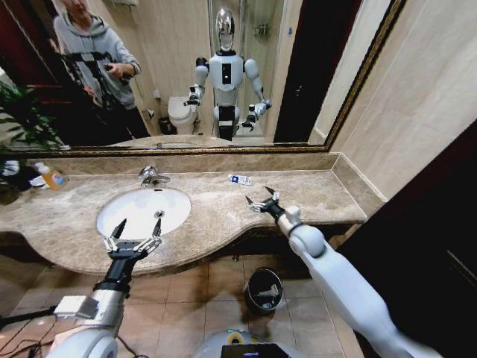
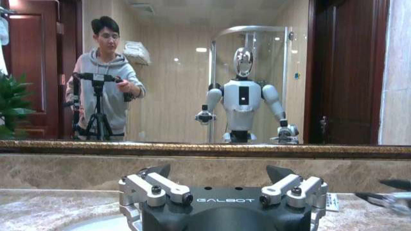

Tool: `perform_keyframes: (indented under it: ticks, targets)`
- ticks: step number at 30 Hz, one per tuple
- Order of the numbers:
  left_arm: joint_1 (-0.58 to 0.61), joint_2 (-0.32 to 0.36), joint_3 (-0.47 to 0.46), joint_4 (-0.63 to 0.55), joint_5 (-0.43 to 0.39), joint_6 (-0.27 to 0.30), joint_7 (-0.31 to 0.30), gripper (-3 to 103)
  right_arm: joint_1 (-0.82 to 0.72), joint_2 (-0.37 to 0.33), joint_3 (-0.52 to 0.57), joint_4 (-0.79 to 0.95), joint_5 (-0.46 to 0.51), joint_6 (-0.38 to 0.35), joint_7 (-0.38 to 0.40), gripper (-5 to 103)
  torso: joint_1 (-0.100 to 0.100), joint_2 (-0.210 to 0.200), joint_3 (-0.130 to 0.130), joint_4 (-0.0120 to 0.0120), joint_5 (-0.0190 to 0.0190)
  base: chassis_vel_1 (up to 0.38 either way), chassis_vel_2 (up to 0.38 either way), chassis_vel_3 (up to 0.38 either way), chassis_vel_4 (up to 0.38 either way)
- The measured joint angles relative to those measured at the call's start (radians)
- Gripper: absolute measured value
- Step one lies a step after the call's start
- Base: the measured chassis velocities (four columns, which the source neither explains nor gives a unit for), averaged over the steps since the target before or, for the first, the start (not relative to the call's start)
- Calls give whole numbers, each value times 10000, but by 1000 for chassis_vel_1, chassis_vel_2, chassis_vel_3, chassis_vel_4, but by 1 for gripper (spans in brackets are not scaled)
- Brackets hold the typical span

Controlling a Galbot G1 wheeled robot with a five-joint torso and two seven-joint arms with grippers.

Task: Pick up the trash from the sink and place it in the trash bin.

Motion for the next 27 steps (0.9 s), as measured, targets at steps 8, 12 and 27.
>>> perform_keyframes:
  ticks: [8, 12, 27]
  targets:
    - [0, 0, -1, 0, 0, 0, -4, 100, 1492, 820, -552, -2081, -395, 25, -32, 100, 0, 0, 0, -1, 1, 0, 0, 0, 0]
    - [0, 0, 0, 0, 0, 0, -3, 100, 2005, 1324, -762, -3122, -573, 68, -69, 100, 0, -1, 0, -2, 1, 0, 0, 0, 0]
    - [0, 0, 0, 0, 0, 0, -3, 100, 3529, 2442, -909, -5514, -819, 187, -37, 100, -1, 0, -1, -1, -1, 0, 0, 0, 0]
